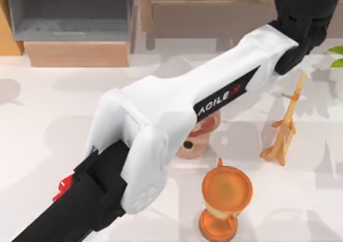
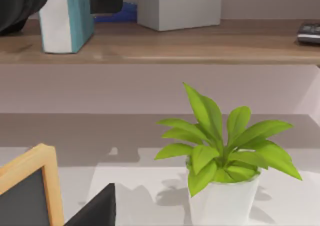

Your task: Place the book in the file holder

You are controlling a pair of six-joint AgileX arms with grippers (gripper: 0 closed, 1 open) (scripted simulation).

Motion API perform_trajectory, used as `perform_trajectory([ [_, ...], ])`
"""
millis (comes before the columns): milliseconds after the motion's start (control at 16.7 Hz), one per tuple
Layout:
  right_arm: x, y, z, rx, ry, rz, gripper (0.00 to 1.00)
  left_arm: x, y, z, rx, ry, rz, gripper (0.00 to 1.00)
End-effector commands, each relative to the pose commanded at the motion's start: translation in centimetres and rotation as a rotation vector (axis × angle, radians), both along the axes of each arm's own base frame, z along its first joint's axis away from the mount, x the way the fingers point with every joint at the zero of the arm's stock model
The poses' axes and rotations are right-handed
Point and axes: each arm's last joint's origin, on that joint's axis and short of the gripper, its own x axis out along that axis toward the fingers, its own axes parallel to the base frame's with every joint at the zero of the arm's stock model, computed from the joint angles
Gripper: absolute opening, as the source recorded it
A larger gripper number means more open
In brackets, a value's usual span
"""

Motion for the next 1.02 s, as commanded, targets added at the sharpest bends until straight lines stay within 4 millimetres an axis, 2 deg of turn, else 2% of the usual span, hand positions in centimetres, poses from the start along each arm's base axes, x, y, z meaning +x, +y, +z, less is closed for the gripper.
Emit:
perform_trajectory([
  [540,0.00,0.00,0.00,0.000,0.000,0.000,1.00,0.63,0.32,0.12,0.000,-0.001,0.000,1.00],
  [1020,0.00,0.00,0.00,0.000,0.000,0.000,1.00,0.63,0.32,0.12,0.000,-0.001,0.000,0.40],
])
